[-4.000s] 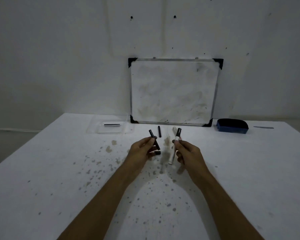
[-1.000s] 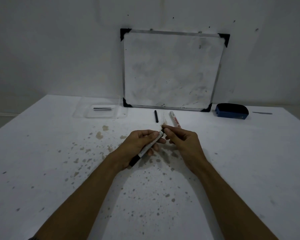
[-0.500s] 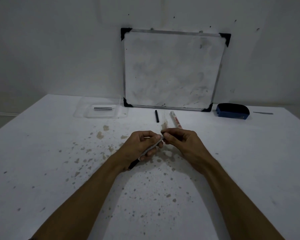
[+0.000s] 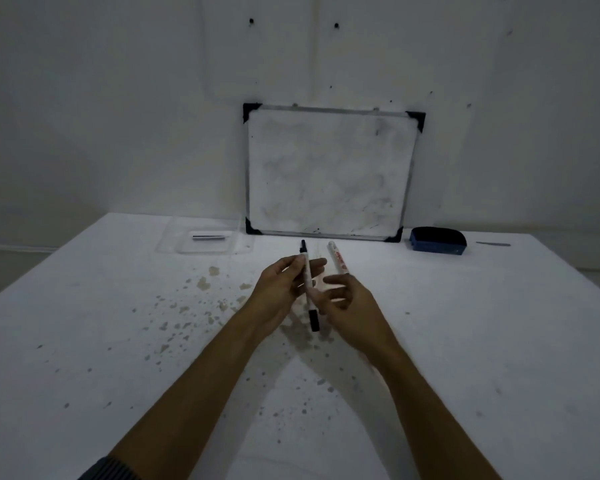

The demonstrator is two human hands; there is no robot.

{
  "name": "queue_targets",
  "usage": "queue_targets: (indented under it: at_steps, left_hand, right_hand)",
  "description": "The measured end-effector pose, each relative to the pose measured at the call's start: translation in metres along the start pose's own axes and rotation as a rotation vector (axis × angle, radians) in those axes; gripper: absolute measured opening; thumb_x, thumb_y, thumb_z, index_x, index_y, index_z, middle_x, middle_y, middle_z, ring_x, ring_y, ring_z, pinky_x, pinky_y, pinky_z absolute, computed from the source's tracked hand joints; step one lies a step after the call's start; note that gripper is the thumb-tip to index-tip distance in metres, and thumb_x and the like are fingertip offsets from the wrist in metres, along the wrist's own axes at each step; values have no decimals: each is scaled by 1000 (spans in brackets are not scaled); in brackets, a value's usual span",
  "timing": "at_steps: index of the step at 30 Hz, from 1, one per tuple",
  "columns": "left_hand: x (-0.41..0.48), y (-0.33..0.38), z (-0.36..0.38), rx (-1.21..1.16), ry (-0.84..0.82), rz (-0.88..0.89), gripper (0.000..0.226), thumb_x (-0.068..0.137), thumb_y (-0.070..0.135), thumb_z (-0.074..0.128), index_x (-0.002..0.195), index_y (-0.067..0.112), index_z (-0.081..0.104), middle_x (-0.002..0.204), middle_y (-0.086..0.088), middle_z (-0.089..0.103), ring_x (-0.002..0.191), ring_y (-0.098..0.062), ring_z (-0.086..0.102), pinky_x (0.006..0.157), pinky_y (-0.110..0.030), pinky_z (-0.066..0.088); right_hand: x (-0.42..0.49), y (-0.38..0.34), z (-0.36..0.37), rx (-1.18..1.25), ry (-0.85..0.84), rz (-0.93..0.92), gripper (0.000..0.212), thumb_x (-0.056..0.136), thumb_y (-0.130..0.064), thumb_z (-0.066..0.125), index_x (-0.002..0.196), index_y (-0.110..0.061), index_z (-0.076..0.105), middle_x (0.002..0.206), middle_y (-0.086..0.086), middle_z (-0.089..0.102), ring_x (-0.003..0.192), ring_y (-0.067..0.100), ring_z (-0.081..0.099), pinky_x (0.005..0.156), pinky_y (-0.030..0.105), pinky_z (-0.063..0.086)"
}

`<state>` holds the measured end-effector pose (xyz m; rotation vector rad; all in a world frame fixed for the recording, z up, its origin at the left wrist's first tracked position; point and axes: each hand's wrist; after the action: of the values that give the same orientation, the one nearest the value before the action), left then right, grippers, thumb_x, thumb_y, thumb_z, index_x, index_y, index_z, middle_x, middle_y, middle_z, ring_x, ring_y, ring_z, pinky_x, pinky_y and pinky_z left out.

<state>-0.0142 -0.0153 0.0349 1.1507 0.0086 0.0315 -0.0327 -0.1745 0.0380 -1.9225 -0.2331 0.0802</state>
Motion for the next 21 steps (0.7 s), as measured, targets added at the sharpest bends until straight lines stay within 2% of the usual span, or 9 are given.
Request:
queue_targets:
  at_steps: [3,6,9,11,12,14,16,18,21]
  left_hand:
    - [1,2,20,-53,-58,-16,27,108,18,45,120,2,62,121,-12,75,121,-22,68,93,-33,57]
    - [8,1,36,16,-144,6,26,108,24,47,118,6,63,124,-10,74,124,-22,66,102,-39,52]
    - [23,0,47,478,-66,80,44,103,49,49,121,12,64,116,5,77,117,-12,68,99,-30,50]
    - [36,-7,45,837,37,155,46,100,57,50,118,18,66,117,8,74,109,-9,65,94,-26,49]
    - [42,-14,40,952,63,176,40,100,52,54,119,18,65,119,6,71,106,-8,62,90,-24,49]
    - [51,-30,28,1088,75,185,32,98,39,63,123,18,64,119,2,65,104,-9,58,83,-18,47]
    - [59,-49,14,1193,55,261,38,93,34,69,126,17,64,123,-2,65,111,-15,60,92,-24,48]
    - [64,-60,7,1284,40,374,39,92,34,70,125,14,65,125,-4,67,117,-22,58,102,-32,45]
    - [67,-66,2,1342,22,461,36,94,35,65,121,11,67,122,-6,69,114,-24,59,99,-30,41]
  right_hand:
    - [-16,3,1,-99,94,-41,43,90,-53,67,124,-27,61,100,-17,66,87,1,66,73,15,53]
    - [-18,10,-8,-143,254,-45,35,99,-41,61,126,-19,64,108,-6,72,91,9,68,76,15,50]
    - [-7,20,-26,-251,361,-77,33,102,-37,56,128,-19,67,108,4,68,88,13,67,70,10,45]
    - [9,28,-40,-356,407,-83,33,102,-34,57,125,-16,70,106,9,64,82,12,61,65,9,41]
    - [17,32,-46,-395,422,-63,32,102,-33,57,124,-14,70,108,11,63,82,13,60,67,12,43]
    - [38,38,-58,-443,459,-6,33,101,-31,59,126,-11,66,112,12,65,93,22,65,80,27,53]
    - [60,48,-66,-546,500,15,33,100,-31,59,126,-11,62,112,11,69,102,30,65,89,43,53]
    - [83,57,-71,-682,525,54,27,101,-32,57,117,-11,64,109,11,70,104,31,60,87,43,48]
    - [113,68,-77,-800,539,124,30,101,-35,55,109,-7,66,109,14,69,105,33,58,85,42,43]
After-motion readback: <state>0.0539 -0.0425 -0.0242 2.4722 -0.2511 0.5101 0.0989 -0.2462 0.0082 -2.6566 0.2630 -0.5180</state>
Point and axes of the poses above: each hand's wrist, its own x-axis towards the middle knuckle, its own z-axis out of the palm, y = z × x
